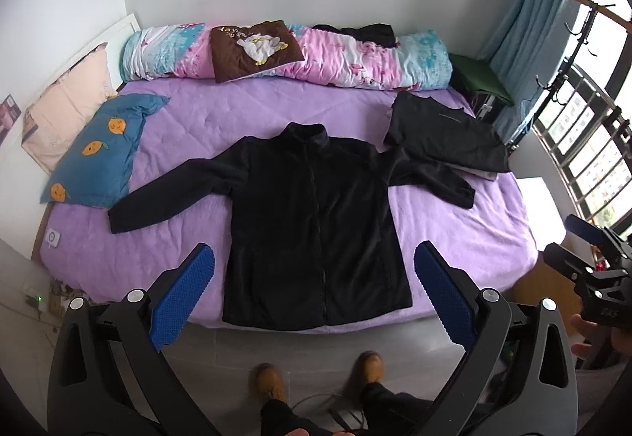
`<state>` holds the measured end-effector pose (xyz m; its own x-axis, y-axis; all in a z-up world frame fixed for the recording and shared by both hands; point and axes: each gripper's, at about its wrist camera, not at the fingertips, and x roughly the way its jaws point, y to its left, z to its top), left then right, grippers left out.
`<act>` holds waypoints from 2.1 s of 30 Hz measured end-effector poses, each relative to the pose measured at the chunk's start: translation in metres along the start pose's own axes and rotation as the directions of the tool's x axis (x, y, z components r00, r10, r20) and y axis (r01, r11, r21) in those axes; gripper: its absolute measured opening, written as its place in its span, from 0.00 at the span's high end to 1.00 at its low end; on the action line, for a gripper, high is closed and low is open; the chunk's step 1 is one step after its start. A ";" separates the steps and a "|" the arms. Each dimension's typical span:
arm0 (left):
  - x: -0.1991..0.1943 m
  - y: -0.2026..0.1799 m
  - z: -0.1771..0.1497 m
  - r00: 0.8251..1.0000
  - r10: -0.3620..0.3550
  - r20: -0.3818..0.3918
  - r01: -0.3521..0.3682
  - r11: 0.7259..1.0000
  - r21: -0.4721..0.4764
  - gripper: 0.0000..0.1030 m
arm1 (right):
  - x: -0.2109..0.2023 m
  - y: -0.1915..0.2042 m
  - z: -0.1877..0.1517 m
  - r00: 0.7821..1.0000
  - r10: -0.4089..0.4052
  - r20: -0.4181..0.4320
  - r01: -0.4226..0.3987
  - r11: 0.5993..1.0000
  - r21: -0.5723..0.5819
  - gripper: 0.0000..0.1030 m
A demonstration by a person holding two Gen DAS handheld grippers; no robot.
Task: Fold large clothes
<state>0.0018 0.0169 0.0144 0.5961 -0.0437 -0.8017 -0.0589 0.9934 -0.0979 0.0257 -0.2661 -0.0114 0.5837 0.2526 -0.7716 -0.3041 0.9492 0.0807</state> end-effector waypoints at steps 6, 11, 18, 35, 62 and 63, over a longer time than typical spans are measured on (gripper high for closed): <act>0.003 -0.002 -0.001 1.000 0.025 -0.009 -0.025 1.000 0.008 0.05 | -0.001 0.003 -0.002 1.000 -0.006 0.002 0.006 1.000 -0.004 0.06; 0.005 -0.004 -0.003 0.999 0.033 -0.015 -0.033 0.999 0.014 0.05 | -0.001 0.003 -0.001 1.000 -0.006 0.001 0.006 1.000 -0.004 0.06; 0.006 -0.001 -0.003 0.999 0.040 -0.013 -0.040 0.999 0.014 0.05 | 0.000 0.002 -0.001 1.000 -0.005 0.002 0.005 1.000 -0.005 0.06; 0.001 0.004 0.000 0.998 0.059 0.001 -0.059 0.998 0.007 0.05 | 0.000 0.005 -0.001 1.000 -0.005 0.004 0.005 1.000 -0.003 0.06; 0.003 0.002 -0.004 0.997 0.080 0.005 -0.080 0.997 0.007 0.05 | 0.000 0.001 0.003 1.000 -0.008 0.008 0.008 1.000 0.005 0.06; 0.003 0.001 -0.004 0.997 0.080 0.006 -0.080 0.997 0.007 0.05 | 0.000 0.001 0.003 1.000 -0.010 0.009 0.010 1.000 0.002 0.06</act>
<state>0.0004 0.0178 0.0097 0.5943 0.0363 -0.8034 -0.1007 0.9945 -0.0296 0.0281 -0.2646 -0.0092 0.5937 0.2447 -0.7666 -0.2964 0.9522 0.0744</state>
